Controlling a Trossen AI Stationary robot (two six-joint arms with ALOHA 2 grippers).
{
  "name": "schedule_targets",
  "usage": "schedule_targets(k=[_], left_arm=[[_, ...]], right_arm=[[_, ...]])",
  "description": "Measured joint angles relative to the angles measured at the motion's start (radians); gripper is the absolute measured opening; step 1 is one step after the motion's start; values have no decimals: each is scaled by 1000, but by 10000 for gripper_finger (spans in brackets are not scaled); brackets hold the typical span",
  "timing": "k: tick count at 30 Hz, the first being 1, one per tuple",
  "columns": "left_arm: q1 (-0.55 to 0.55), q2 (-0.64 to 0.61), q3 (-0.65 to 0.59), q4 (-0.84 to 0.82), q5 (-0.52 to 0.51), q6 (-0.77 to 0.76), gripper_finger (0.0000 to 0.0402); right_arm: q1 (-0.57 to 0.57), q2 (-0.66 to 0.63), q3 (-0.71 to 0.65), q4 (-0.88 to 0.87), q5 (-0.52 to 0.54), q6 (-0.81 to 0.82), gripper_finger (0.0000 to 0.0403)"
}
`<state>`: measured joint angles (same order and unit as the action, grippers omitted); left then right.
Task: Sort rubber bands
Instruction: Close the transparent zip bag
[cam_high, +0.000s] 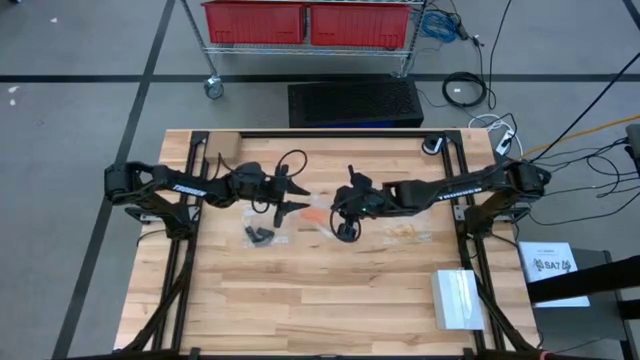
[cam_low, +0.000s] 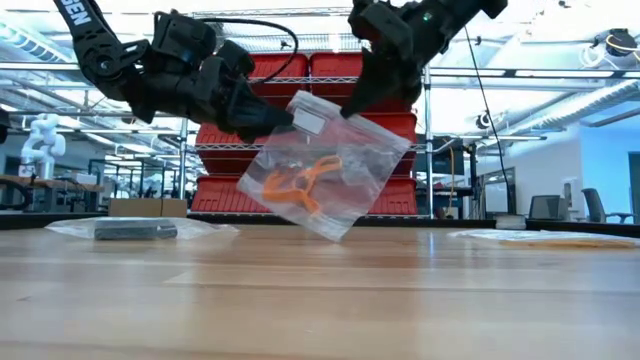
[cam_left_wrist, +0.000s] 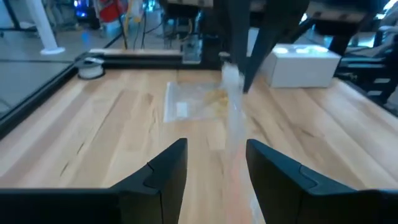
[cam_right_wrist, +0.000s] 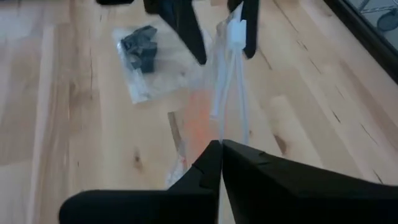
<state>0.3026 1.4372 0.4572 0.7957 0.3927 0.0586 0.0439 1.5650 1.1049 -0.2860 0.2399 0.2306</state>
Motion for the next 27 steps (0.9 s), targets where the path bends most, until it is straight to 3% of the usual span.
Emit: schedule_targets(k=[14,27], left_arm=[[-26,0,46,-31,49,-27,161],[-30,0,62,-62,49,-21,44]], right_arm=[[10,0,0,-35,-3,-34,0],[21,0,0,-34,-5,-45,0]])
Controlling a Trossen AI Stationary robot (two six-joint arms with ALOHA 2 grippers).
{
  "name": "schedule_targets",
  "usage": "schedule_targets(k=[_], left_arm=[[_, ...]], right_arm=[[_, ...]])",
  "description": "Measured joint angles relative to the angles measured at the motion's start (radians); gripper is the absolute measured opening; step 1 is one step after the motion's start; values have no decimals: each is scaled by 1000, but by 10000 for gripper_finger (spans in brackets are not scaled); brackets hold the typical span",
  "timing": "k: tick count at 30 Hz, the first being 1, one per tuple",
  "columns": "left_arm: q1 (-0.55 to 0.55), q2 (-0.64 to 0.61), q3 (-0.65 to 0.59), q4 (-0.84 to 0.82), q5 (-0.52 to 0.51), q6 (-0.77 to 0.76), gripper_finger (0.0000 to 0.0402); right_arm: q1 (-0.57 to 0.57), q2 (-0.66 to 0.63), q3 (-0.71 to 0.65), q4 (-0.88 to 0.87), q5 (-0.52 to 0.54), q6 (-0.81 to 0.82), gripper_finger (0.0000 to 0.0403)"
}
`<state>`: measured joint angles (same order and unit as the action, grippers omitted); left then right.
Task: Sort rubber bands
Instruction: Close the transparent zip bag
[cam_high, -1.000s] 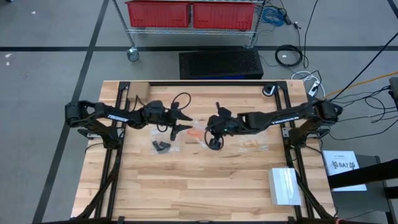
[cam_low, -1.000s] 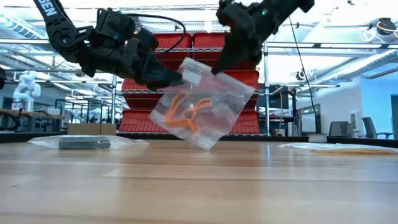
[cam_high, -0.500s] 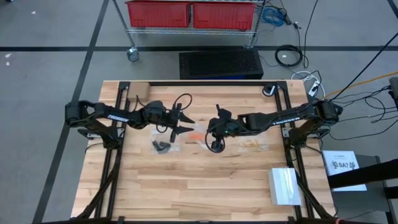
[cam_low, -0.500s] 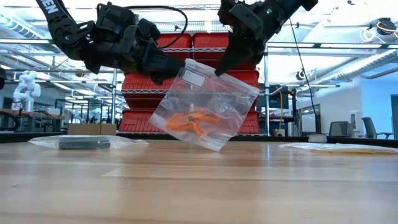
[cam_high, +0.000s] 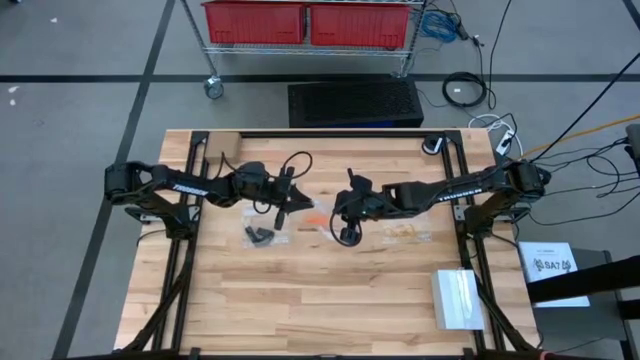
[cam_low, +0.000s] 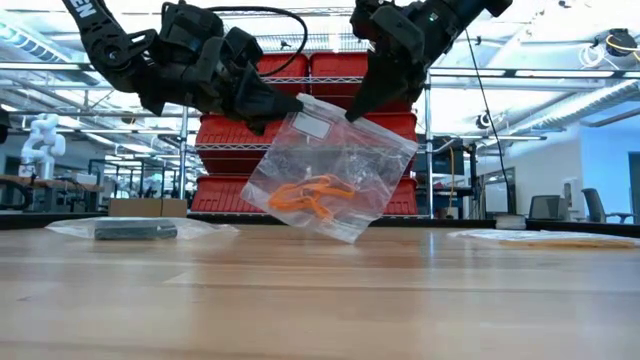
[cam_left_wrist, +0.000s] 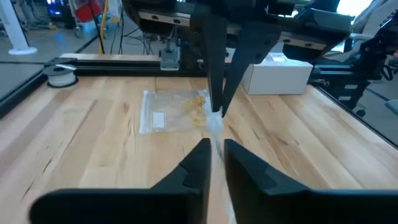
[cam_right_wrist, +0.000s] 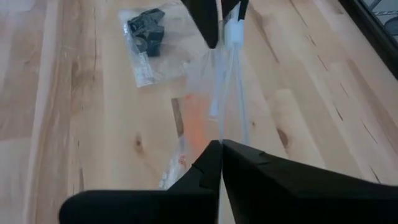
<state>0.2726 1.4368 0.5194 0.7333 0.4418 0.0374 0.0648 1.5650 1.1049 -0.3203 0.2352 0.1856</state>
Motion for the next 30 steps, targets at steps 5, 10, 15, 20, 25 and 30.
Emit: schedule_targets(k=[5,10,15,20,25,30], left_arm=[[0,0,0,22,-1,2,7],[0,0,0,21,-25,2,5],[0,0,0,20,-28,3,3],[0,0,0,20,-29,4,2],[0,0,0,21,-31,4,1],[0,0,0,20,-31,4,1]], right_arm=[[10,0,0,-1,-1,0,0],[12,0,13,-16,-5,49,9],[10,0,87,-33,2,65,55],[-17,6,138,20,2,54,113],[-55,38,147,16,-8,33,153],[-73,72,147,44,-37,-7,160]])
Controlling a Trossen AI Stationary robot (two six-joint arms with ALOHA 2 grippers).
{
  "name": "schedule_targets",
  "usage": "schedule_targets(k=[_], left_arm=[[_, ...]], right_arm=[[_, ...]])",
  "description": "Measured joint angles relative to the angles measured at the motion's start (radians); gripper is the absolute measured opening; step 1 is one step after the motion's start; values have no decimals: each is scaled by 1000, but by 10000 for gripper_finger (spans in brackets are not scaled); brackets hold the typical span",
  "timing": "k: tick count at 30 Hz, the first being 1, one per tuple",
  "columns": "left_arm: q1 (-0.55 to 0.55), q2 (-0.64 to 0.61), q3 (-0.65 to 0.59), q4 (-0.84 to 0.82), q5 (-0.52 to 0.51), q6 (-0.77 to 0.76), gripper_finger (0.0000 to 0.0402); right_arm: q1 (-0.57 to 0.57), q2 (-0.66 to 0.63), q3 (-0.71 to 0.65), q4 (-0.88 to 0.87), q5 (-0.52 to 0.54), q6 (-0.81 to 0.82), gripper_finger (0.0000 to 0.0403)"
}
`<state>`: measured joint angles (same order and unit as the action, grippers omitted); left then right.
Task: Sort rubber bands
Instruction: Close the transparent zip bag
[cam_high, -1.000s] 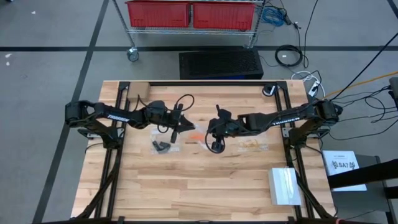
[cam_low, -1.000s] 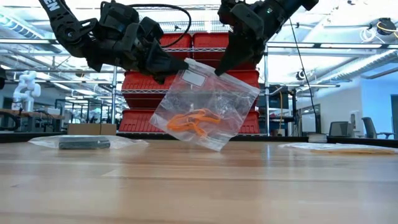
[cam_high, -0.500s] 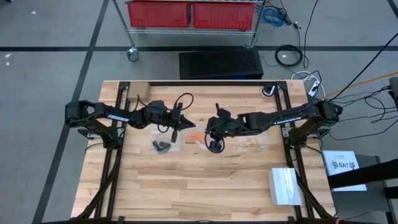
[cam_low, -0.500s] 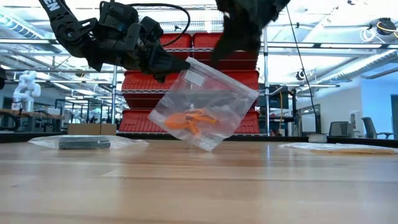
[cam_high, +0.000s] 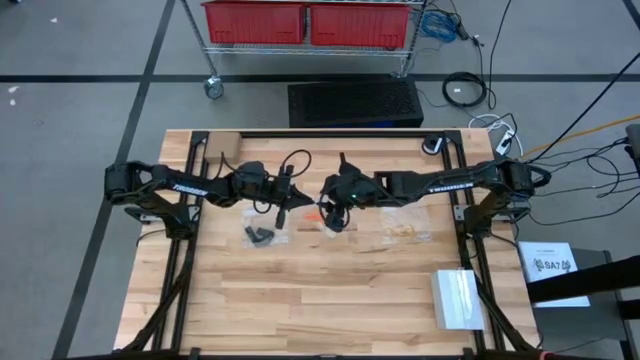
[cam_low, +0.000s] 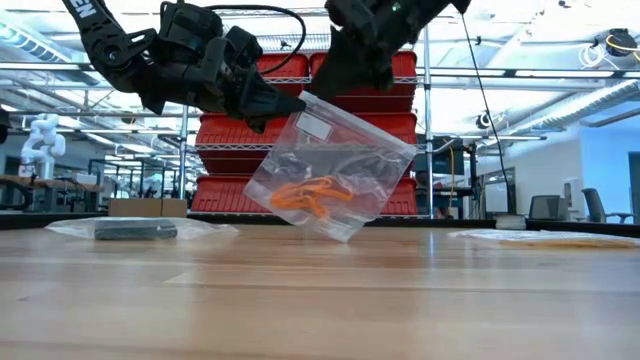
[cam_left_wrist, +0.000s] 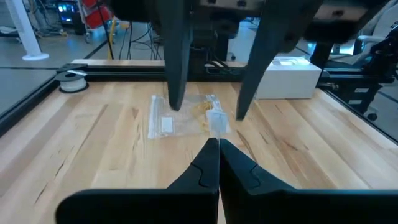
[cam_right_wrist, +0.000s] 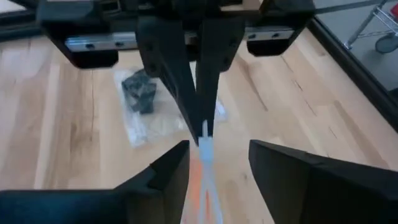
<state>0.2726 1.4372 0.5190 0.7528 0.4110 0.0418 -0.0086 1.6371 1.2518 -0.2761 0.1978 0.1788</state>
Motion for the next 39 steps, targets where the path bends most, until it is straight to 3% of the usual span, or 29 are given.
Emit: schedule_targets(k=[6,14,20,39], left_arm=[[0,0,0,1,0,0,1],[0,0,0,1,0,-2,0],[1,0,0,1,-23,-2,0],[12,1,0,2,-26,-9,0]], right_arm=[[-8,19,0,12,-21,-10,122],[-7,26,0,8,-18,-33,12],[-6,25,1,-22,-18,-16,15],[46,24,1,-356,-18,121,9]])
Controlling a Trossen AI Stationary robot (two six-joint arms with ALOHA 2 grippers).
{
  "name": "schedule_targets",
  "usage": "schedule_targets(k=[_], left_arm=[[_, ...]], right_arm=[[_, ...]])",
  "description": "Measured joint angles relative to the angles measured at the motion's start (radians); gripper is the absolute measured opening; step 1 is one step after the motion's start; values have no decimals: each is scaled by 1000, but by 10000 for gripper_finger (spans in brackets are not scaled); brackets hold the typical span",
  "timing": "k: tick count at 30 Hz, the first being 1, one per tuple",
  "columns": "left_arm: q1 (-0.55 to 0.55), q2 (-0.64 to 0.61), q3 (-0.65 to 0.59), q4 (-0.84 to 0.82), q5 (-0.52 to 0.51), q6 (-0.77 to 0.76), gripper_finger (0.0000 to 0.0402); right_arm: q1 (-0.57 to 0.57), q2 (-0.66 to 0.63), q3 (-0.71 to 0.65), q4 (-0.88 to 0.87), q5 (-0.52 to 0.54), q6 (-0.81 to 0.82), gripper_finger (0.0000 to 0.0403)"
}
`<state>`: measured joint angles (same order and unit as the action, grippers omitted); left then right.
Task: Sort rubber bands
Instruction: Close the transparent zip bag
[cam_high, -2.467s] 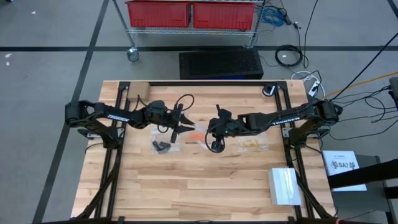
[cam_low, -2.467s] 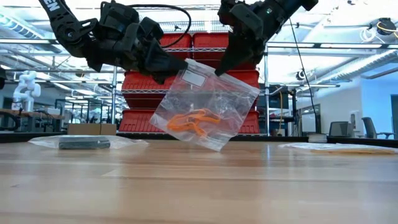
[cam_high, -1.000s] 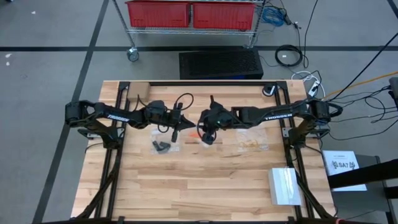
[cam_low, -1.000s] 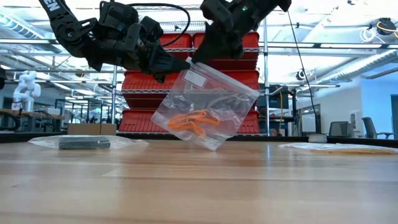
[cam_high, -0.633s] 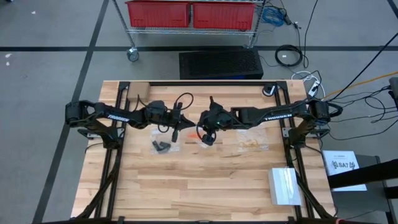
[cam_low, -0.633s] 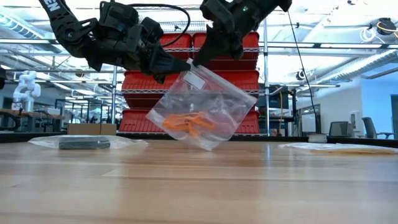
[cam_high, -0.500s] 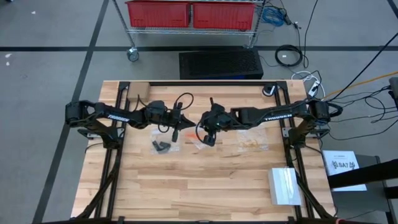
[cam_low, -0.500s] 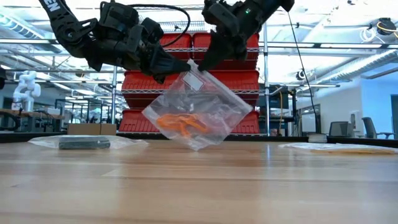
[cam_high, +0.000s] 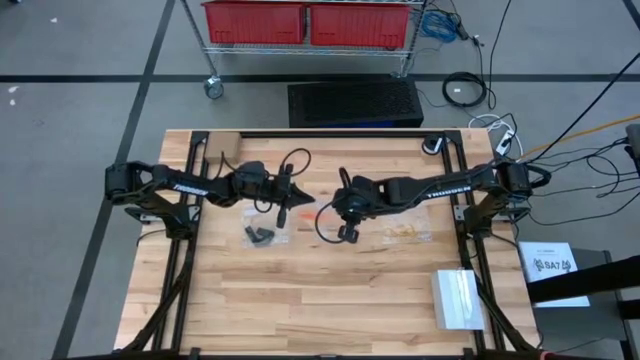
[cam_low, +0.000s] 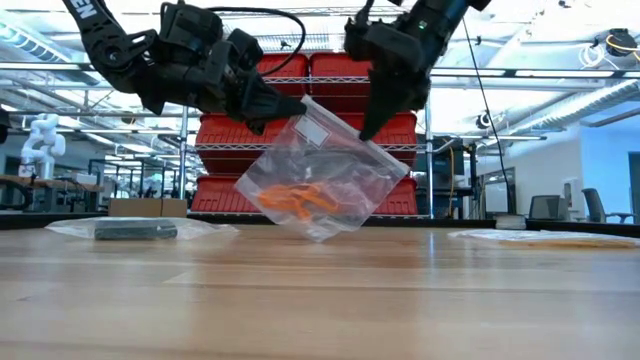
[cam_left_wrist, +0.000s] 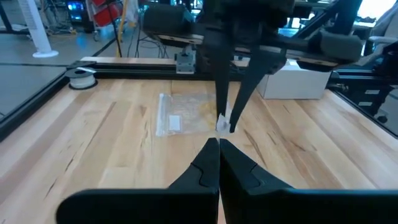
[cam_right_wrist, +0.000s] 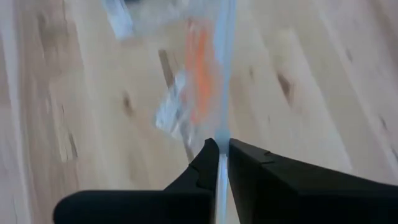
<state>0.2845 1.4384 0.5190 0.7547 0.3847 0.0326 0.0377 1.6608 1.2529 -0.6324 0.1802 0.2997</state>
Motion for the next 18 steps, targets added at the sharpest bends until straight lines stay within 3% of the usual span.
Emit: schedule_targets(k=[18], left_arm=[[4,0,0,1,0,-1,0]], right_arm=[[17,0,-1,-174,-21,92,9]])
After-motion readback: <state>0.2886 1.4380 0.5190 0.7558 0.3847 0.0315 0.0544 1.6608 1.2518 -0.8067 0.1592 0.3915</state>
